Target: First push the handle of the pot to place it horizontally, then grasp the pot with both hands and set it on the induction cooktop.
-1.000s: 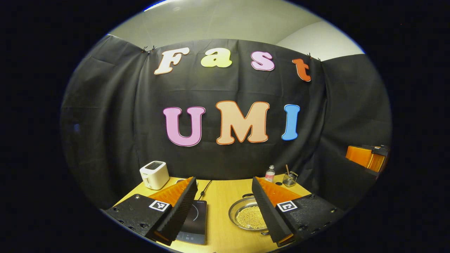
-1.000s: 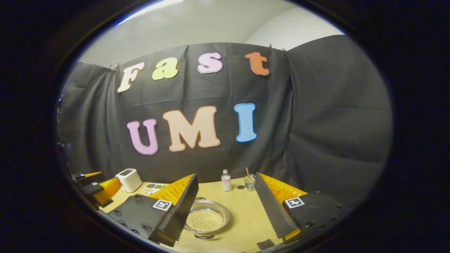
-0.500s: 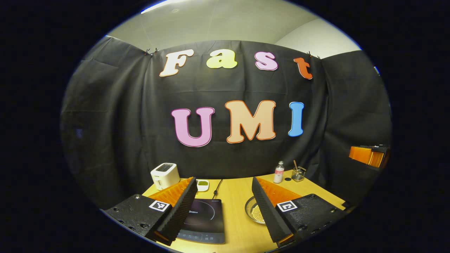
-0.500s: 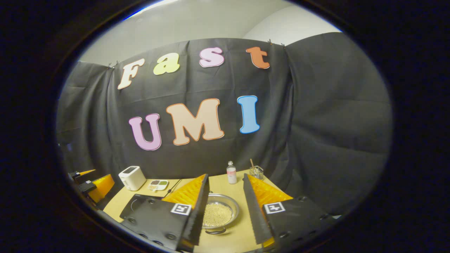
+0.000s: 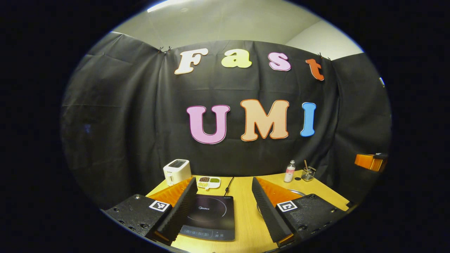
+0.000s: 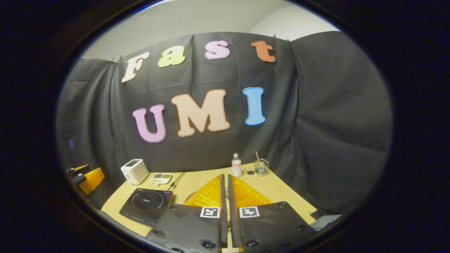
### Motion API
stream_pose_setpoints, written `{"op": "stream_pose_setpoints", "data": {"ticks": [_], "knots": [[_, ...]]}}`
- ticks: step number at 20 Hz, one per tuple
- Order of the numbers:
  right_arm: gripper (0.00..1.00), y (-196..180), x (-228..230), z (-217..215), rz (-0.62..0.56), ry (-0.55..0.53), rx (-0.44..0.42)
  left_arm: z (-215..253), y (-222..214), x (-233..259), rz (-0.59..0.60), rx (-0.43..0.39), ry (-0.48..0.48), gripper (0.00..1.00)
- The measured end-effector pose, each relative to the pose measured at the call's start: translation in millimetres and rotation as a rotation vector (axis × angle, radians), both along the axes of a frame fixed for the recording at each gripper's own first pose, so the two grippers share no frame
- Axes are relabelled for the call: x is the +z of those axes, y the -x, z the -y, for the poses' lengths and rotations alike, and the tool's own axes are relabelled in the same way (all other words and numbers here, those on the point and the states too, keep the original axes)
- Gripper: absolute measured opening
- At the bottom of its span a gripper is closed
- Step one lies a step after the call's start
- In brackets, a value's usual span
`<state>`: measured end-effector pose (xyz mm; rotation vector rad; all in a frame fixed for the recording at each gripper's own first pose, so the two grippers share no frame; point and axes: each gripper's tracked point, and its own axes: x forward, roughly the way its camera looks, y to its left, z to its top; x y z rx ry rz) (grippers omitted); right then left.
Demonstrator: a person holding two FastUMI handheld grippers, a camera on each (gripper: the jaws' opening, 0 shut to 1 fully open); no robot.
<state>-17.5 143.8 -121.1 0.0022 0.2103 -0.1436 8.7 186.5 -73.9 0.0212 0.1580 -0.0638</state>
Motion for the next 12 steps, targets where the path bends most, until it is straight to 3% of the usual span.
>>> {"op": "stream_pose_setpoints", "data": {"ticks": [1,5,6,8,9,11,12], "knots": [[0.06,-3,-9,-5,-0.015,-0.002,0.014,-3,0,-2,-0.004,0.006,0.002,0.92],[0.06,-12,-52,-35,-0.11,-0.05,0.08,-21,-1,-10,-0.019,0.042,-0.003,0.91],[0.0,-14,-64,-41,-0.14,-0.064,0.095,-25,-2,-12,-0.023,0.05,-0.004,0.95],[0.0,-17,-91,-53,-0.202,-0.082,0.121,-33,-5,-13,-0.03,0.066,-0.007,0.95],[0.06,-19,-103,-56,-0.233,-0.087,0.128,-37,-6,-15,-0.033,0.074,-0.009,0.95],[0.06,-21,-122,-64,-0.288,-0.106,0.146,-43,-11,-17,-0.039,0.089,-0.013,0.95],[0.15,-22,-131,-67,-0.314,-0.119,0.153,-46,-13,-18,-0.04,0.095,-0.015,0.95]]}}
